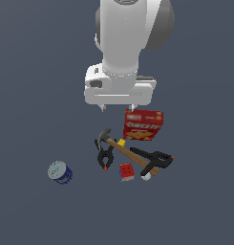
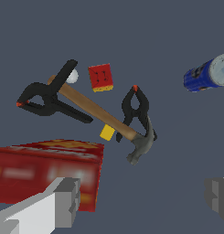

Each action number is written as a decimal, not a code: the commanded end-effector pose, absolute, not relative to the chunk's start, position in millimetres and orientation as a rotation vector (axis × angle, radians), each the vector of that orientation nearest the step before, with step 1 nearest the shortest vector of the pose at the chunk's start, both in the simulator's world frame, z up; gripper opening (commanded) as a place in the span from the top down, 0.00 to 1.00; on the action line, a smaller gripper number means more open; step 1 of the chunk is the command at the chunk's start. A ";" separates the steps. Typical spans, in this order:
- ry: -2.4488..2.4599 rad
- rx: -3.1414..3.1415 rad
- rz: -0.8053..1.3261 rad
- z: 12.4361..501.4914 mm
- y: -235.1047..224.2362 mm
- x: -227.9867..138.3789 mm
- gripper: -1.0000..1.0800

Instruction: Pick up a designated object from a clutter of objects.

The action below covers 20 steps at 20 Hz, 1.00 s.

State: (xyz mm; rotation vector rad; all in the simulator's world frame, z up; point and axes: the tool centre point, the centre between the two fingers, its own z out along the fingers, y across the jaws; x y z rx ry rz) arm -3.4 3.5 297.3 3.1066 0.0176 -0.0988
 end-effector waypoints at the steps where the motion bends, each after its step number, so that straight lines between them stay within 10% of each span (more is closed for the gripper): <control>1: 0.001 3.111 -0.097 294.0 -2.1 3.3 0.04; 20: -0.290 3.140 -0.045 213.8 -125.0 103.2 0.04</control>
